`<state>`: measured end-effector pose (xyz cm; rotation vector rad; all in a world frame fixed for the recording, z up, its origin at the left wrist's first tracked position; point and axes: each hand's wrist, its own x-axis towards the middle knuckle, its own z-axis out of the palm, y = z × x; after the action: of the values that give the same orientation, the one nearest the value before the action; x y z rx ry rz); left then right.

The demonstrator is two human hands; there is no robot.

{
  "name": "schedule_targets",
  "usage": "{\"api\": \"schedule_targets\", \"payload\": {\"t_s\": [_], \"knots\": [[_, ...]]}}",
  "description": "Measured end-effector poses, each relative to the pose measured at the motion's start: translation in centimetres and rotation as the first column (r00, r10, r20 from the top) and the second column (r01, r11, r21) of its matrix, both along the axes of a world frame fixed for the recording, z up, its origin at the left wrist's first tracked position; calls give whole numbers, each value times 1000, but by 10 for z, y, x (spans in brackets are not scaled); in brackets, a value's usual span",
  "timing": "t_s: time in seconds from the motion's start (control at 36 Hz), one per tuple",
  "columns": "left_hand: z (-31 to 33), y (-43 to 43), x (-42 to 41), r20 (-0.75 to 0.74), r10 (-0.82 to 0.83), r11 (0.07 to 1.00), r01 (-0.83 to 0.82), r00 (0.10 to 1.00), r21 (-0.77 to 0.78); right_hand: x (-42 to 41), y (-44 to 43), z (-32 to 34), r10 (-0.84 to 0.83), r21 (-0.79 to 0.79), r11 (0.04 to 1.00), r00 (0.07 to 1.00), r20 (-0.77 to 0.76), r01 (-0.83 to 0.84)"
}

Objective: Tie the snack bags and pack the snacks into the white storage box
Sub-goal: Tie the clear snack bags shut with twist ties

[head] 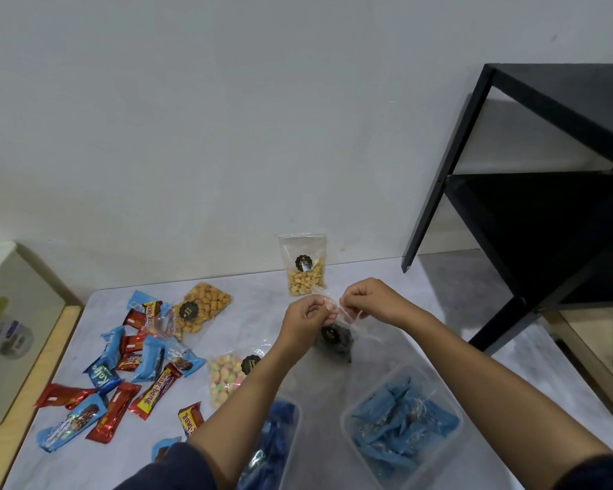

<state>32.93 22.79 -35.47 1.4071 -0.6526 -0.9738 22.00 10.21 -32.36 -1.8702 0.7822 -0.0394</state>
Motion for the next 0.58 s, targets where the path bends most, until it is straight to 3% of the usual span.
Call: {"api": "schedule_targets", "payload": {"t_s": [0.33,0.58], "knots": [[4,1,4,7,-23,1000,23,1000,10,0,2,11,43,-80,996,999,11,-42],[3,4,7,-25,-78,997,78,997,-6,-3,4,11,6,-24,1000,1000,27,-5]]}}
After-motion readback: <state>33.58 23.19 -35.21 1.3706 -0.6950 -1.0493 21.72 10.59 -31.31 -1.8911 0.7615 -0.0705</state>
